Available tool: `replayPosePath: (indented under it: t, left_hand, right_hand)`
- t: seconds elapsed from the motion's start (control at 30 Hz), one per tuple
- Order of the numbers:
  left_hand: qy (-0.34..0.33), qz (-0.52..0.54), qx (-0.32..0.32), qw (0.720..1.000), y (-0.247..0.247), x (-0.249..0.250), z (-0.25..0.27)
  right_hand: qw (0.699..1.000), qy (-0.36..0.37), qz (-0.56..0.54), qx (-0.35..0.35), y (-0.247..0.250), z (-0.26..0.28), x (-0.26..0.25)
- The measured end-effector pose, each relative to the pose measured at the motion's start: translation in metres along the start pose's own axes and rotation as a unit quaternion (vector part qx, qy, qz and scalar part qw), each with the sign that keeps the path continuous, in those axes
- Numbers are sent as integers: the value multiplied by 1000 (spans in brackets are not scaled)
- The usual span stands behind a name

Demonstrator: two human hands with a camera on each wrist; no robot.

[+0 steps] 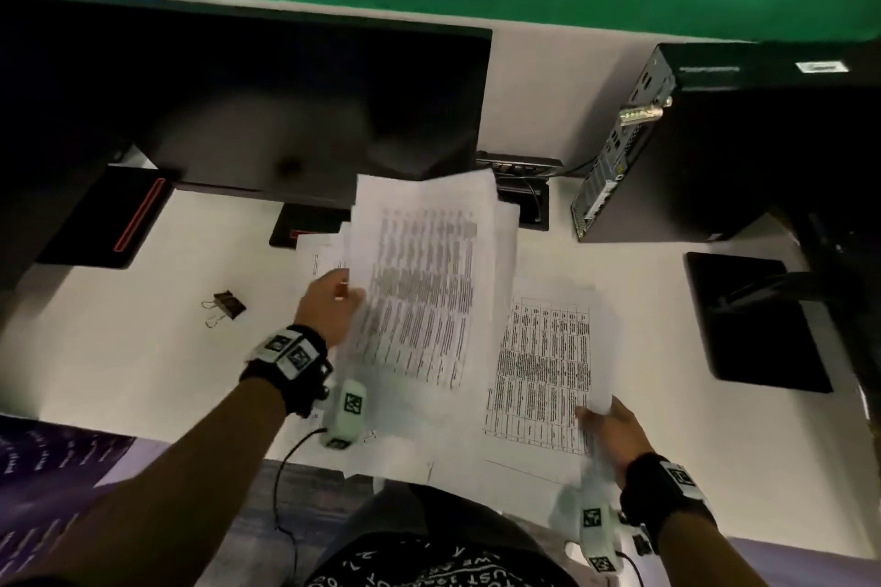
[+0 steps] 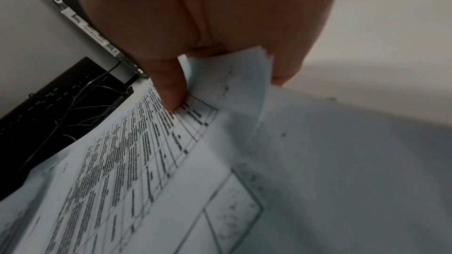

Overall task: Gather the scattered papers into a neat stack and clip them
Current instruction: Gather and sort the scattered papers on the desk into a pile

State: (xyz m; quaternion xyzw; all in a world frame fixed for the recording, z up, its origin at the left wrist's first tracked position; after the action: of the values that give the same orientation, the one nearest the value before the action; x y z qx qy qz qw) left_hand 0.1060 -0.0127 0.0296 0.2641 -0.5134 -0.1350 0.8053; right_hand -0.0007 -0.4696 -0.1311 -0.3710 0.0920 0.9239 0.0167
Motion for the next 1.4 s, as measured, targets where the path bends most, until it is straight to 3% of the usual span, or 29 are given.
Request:
replayPosePath:
  t: [0.23,0.33,0.47,0.53,0.57,0.63,0.73,0.83,0.93,1.13,1.3,1.4]
  left_hand:
    - [28,-56,-52,997,-115,-2,27]
    - [25,-54,-103,993,-152,-2,37]
    - [-29,-122,-102,987,-158,0,40]
    - [-25,-136,-50,989,-136,-11,32]
    - [-7,-162,-6,987,-116,-19,26]
    - [90,-234,55,966,-72,-48,17]
    - [282,-211,80,933,-23,-103,12]
    - [357,-186,90,911,-11,-125,14]
    - [329,-214,55,918,-33,-113,14]
    - [254,-176,52,950,-52,-85,17]
    - [214,-25,13,976,-60,-77,14]
    - [250,27,45,967,-40,-85,13]
  right_hand:
    - [999,-11,39,2,-6,11,-5]
    - [999,4,52,-7,-7,19,-13]
    - [987,58,153,-4,-10,23,-22]
    - [985,67,162,-2,-10,21,-20]
    - [984,66,163,-2,-11,22,-20]
    - [984,69,167,-6,-13,24,-24]
    - [982,78,172,-3,-13,26,-28]
    - [983,78,167,-5,-14,26,-30]
    - [984,72,166,-2,-14,27,-31]
    - [985,59,159,1,-13,29,-30]
    - [987,54,153,1,-13,29,-28]
    - [986,57,159,7,-12,29,-29]
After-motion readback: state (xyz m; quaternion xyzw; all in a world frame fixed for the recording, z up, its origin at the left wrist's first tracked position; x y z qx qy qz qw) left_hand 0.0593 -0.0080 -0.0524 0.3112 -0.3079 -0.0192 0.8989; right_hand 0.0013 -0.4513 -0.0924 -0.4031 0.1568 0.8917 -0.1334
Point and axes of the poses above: each hand's wrist, its own z-axis away from the middle knuckle, its own y-axis out of the back of the hand, x = y × z, the point moved 10 cm from there along -z, towards the middle knuckle
